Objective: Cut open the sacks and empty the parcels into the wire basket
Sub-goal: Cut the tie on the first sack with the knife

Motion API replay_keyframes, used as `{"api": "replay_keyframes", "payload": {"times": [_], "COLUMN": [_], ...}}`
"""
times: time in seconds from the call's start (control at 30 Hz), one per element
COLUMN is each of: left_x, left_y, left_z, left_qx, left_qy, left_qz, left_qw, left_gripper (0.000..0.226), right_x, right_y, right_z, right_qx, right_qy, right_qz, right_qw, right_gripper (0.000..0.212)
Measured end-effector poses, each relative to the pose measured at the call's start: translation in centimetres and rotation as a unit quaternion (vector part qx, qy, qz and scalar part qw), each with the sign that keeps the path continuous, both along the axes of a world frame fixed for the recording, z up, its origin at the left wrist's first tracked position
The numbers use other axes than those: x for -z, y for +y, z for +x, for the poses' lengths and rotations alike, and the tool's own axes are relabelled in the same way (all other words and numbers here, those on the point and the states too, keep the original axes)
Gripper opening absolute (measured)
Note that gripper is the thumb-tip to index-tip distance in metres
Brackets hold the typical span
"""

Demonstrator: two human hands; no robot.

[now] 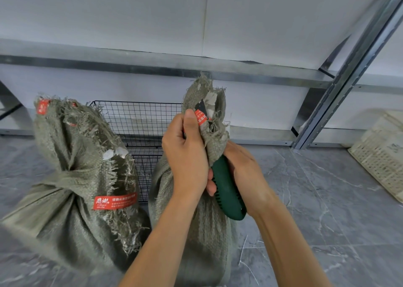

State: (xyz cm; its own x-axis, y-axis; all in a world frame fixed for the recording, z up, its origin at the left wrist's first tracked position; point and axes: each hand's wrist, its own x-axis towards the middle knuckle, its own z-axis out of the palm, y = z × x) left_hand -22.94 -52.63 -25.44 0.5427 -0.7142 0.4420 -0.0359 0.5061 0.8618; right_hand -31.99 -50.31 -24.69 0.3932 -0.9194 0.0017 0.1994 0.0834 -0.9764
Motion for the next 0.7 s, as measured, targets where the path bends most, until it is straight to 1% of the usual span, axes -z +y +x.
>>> {"api": "replay_keyframes", "payload": {"times": [0.13, 0.2, 0.3, 0.43, 0.5, 0.57, 0.63, 0.7], "left_x": [-0.3, -0.4, -0.2, 0.0, -0.2, -0.3, -0.5, -0.7], "left_y": [0.0, 0.0, -0.3, -0.8, -0.9, -1.2, -1.6, -1.8], "left_z": [0.0, 0.1, 0.5, 0.9, 0.8, 1.0, 1.5, 2.1], "left_qx": [0.044, 0.045, 0.038, 0.042, 0.039, 0.029, 0.020, 0.026], "left_qy": [0.017, 0.016, 0.021, 0.005, -0.003, 0.014, 0.033, 0.039], "left_qz": [0.013, 0.016, 0.020, 0.024, 0.024, 0.032, 0.042, 0.039], "left_qw": [0.999, 0.999, 0.999, 0.999, 0.999, 0.999, 0.998, 0.998], "left_gripper": [0.038, 0.039, 0.037, 0.036, 0.035, 0.036, 0.037, 0.036], "right_x": [-0.1, -0.3, -0.9, -1.5, -1.5, -1.4, -1.4, -1.4], "right_y": [-0.2, -0.3, -0.2, -0.3, -0.5, -0.5, -0.5, -0.5], "right_z": [-0.5, -0.6, -0.8, -1.7, -2.2, -3.0, -3.9, -4.8], "right_qx": [-0.037, -0.038, -0.019, -0.025, -0.035, -0.058, -0.084, -0.104], "right_qy": [-0.029, -0.013, 0.083, 0.213, 0.247, 0.281, 0.305, 0.308], "right_qz": [0.026, 0.019, -0.006, -0.068, -0.076, -0.072, -0.051, -0.021], "right_qw": [0.999, 0.999, 0.996, 0.974, 0.965, 0.955, 0.947, 0.945], "right_gripper": [0.040, 0.039, 0.038, 0.038, 0.039, 0.040, 0.039, 0.042]}}
